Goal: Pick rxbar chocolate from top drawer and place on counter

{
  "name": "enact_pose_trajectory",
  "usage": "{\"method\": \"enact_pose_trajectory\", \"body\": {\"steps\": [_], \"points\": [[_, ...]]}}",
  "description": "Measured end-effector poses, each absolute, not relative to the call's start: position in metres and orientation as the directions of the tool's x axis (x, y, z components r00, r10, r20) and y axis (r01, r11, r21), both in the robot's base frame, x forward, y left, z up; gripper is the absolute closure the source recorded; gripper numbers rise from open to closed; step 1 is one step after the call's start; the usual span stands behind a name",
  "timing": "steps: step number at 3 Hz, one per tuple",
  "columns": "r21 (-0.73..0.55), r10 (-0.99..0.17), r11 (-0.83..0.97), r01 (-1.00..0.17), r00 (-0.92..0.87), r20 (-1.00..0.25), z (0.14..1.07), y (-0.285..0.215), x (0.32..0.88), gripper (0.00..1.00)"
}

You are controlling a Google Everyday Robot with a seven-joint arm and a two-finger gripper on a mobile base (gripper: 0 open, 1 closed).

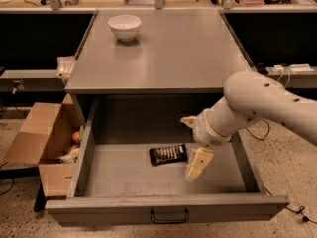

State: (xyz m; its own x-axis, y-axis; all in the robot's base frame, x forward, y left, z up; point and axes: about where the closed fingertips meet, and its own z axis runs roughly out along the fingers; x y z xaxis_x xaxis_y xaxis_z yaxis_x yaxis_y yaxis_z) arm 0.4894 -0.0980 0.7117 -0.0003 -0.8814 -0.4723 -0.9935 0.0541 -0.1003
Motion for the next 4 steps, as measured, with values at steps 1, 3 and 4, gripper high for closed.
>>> {"method": "enact_pose_trajectory", "body": {"steps": [1, 3, 4], "points": [[-0.099, -0.872, 0.044, -0.994, 0.010, -0.490, 0.677, -0.088, 0.506, 0.00], [-0.064, -0.850, 0.023, -0.998, 0.014, -0.526, 0.613, -0.066, 0.536, 0.02], [-0.036, -0.832, 0.024, -0.999, -0.001, -0.554, 0.593, -0.062, 0.546, 0.24]]}}
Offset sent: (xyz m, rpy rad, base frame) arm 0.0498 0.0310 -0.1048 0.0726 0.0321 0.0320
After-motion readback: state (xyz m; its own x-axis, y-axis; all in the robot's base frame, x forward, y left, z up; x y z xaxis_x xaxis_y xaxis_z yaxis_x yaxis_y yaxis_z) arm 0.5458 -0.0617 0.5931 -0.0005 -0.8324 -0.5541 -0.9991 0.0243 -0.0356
